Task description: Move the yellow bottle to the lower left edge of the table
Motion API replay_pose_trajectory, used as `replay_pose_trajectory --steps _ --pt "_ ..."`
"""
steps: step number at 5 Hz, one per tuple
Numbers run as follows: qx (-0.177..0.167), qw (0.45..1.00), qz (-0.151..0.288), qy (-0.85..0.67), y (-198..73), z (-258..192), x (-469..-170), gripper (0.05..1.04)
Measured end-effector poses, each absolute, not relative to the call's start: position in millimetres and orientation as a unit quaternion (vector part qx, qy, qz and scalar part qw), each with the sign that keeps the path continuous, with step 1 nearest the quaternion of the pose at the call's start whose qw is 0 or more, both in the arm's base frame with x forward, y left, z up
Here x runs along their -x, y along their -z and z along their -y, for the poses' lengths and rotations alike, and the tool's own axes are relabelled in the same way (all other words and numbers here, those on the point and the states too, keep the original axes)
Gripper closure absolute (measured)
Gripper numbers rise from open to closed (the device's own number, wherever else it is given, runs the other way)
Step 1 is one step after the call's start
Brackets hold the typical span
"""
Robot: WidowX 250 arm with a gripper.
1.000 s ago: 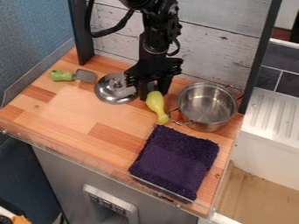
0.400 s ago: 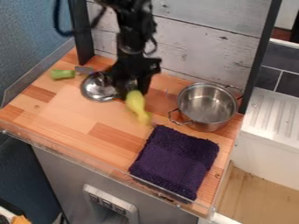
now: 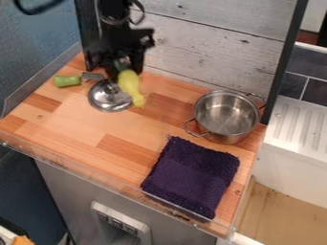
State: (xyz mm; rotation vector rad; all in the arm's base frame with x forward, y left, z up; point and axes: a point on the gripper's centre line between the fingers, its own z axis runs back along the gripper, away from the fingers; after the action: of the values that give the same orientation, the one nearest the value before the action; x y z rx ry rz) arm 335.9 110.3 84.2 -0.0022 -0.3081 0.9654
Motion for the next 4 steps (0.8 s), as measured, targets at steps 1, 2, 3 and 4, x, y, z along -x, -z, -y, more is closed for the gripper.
replay_pose_trajectory --steps 1,2,3,4 --pt "0.002 0.866 0.161 -0.474 -103 -128 -315 0.500" --pt "-0.001 0.862 0.163 -0.480 -112 -137 -294 0.500" --pt "-0.002 0.859 0.156 -0.487 -109 -151 -275 0.500" --pt "-0.015 0.846 0.156 -0.509 -103 -175 -262 0.500"
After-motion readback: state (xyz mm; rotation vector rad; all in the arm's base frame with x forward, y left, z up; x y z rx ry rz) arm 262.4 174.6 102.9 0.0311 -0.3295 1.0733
